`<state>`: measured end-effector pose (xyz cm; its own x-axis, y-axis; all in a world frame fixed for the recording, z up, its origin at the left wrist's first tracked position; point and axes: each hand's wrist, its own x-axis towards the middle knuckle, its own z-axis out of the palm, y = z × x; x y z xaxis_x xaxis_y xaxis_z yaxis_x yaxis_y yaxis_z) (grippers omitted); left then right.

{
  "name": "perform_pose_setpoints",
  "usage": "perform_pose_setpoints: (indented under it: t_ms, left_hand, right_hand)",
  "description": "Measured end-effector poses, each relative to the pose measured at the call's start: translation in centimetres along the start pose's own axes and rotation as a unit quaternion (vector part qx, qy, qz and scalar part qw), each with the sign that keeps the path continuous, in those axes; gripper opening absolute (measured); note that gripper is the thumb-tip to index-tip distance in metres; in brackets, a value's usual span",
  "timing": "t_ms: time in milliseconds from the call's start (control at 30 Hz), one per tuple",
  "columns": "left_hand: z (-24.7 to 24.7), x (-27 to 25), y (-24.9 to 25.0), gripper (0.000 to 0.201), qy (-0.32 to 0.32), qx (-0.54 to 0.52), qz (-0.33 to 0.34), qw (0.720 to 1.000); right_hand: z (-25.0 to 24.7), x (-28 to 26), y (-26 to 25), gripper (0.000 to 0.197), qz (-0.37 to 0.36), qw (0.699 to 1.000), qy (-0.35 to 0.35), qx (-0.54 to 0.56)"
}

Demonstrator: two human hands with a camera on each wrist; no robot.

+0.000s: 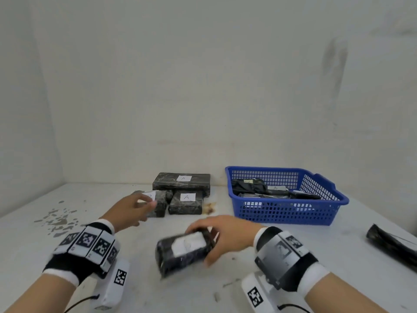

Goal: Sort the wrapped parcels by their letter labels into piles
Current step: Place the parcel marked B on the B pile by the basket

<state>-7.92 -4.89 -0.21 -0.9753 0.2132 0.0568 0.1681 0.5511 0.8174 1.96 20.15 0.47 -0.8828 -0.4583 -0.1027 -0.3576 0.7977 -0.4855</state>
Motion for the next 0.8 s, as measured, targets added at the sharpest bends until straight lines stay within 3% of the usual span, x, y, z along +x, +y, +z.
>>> perform_pose_setpoints:
  t_ms: [133, 233, 267, 333, 433, 567, 800]
  left_hand:
    - [1.1, -1.5, 5.5, 0.067, -0.071, -0.081, 0.054, 0.993]
    - [1.7, -2.6, 10.0, 0.087, -0.119, -0.184, 0.131, 0.967]
    - [2.0, -2.8, 11.3, 0.083, -0.115, -0.203, 0.161, 0.959]
    - [2.8, -2.9, 13.4, 0.057, -0.079, -0.216, 0.212, 0.950]
    - [4.0, -2.7, 15.5, 0.035, -0.037, -0.226, 0.247, 0.942]
    - [5.0, -3.6, 17.0, 0.039, -0.053, -0.246, 0.274, 0.928]
    - [5.4, -4.9, 18.2, 0.045, -0.027, -0.259, 0.295, 0.919]
  right_hand:
    - [-4.5, -2.6, 1.1, 0.070, 0.013, 0.978, 0.144, 0.153]
    - [-7.7, -4.7, 1.4, 0.071, 0.001, 0.956, 0.226, 0.190]
    - [-8.5, -5.2, 1.5, 0.072, -0.005, 0.950, 0.246, 0.192]
    - [-9.8, -6.2, 1.5, 0.073, -0.017, 0.936, 0.282, 0.208]
    - [-10.9, -8.2, 1.4, 0.064, -0.038, 0.911, 0.333, 0.242]
    - [-11.6, -10.2, 1.9, 0.058, -0.075, 0.874, 0.395, 0.272]
    - [-11.8, -11.3, 1.4, 0.058, -0.121, 0.849, 0.410, 0.311]
